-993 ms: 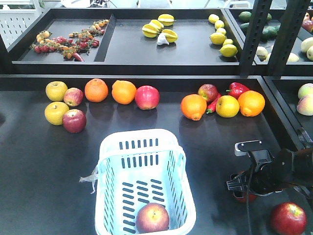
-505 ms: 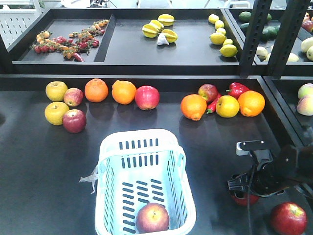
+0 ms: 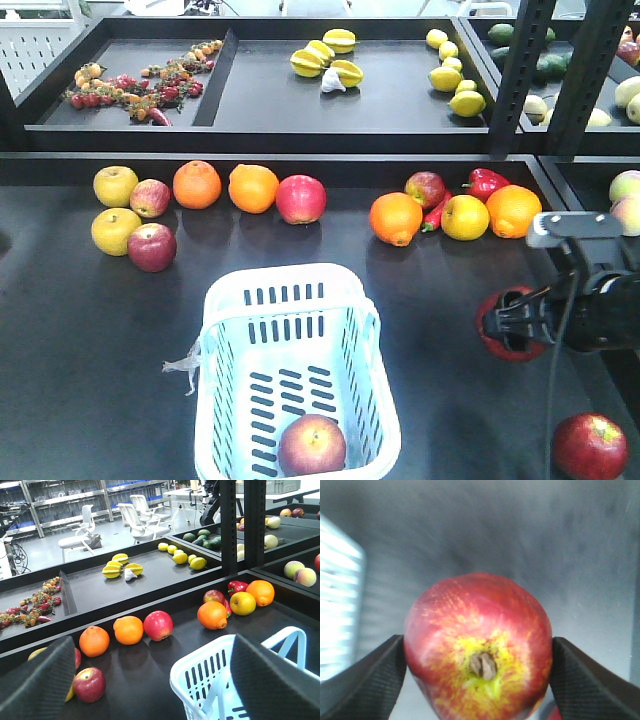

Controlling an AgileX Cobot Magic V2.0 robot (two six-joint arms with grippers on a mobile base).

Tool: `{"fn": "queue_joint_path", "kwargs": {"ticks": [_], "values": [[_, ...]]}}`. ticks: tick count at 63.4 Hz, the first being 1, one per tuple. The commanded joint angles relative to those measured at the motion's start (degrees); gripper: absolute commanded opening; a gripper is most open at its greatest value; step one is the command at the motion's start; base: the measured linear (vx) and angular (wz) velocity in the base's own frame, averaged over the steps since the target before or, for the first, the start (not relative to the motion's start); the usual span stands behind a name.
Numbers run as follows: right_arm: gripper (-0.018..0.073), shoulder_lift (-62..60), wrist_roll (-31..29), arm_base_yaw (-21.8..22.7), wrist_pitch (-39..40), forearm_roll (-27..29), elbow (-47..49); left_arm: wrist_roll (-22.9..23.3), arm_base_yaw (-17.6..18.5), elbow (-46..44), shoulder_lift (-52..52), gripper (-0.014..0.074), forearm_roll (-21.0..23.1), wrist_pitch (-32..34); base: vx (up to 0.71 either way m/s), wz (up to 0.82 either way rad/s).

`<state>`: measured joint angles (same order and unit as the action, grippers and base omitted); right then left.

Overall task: Pick three apples into basket with both arms
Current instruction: 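Grasp the red apple and lift it over the basket with the right gripper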

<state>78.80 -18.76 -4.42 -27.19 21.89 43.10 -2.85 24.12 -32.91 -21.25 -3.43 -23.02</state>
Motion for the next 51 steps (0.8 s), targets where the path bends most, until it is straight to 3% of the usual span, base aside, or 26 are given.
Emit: {"fn": "queue_joint_path", "kwargs": {"ticks": [1,8,23,37,51], "values": [[0.0385,-6.96,-2.25,-0.46,-2.51,3.59,1.18,0.57,-0.14,-1.32,-0.56,0.0593,-0.08,3.89,0.0,0.0],[0.0385,-11.55,-3.62,-4.32,-4.19,5.17,1.18,0.57,-0.14,-1.32,-0.56,0.0593,-0.08,3.89,0.0,0.0],[0.0385,-14.94,-2.5,-18.74,-2.34,8.44,1.18,0.57,-0.14,-1.32,-0.56,0.0593,-0.08,3.89,0.0,0.0],[0.0385,-10.66,-2.56,-30.95,9.78,9.43,1.18,0.57,-0.14,-1.32,-0.56,0.0593,-0.08,3.89,0.0,0.0],[0.0386,-1.36,-2.76,-37.42,16.46,9.72,1.18,0.57,-0.14,-1.32,-0.56,0.0593,-0.08,3.89,0.0,0.0]]}}
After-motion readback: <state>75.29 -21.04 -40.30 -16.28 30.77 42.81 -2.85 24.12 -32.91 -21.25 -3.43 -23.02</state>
